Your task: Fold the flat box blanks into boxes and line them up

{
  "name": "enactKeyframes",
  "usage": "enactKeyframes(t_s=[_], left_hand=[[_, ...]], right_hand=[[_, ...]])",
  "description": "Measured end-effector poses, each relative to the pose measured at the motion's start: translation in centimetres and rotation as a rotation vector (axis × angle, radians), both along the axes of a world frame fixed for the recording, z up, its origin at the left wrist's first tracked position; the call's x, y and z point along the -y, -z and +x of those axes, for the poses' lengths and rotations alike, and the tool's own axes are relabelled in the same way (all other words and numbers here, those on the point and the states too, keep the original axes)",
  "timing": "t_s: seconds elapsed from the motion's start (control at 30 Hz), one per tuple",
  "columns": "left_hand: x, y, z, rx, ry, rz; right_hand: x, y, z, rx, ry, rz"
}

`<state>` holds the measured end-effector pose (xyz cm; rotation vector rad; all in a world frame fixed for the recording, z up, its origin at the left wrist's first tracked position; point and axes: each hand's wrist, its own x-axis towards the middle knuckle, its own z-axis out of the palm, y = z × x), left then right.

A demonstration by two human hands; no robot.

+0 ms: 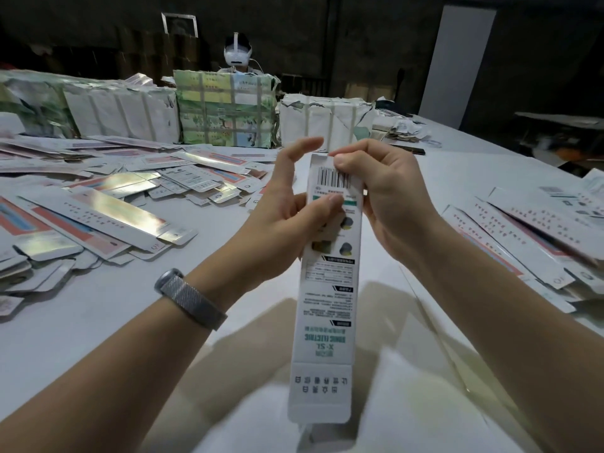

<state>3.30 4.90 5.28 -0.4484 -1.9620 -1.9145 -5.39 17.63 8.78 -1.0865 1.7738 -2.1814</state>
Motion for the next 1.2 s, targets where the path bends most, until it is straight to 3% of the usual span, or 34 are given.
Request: enactKeyframes(t_s=[0.43,0.7,0.93,1.2], left_hand=[[1.9,0.3,-1.2,0.140,0.094,0.038],[1.2,-0.9,-1.0,0.079,0.074,-0.003],[1.2,-2.4,-1.1,0.077,0.018,-0.049],[0.4,-1.9,-1.9,0.085,0.026,0.033]], right_hand=[[-0.6,-0.6,-3.9,-0.092,-0.136,0.301],[-2.3,-2.0,-4.6,-0.094,-0.328,0.284],[-2.8,-2.7,-4.8,-0.164,-0.265,0.264],[-3.3,-2.5,-4.7,-0.136,-0.237,0.258]])
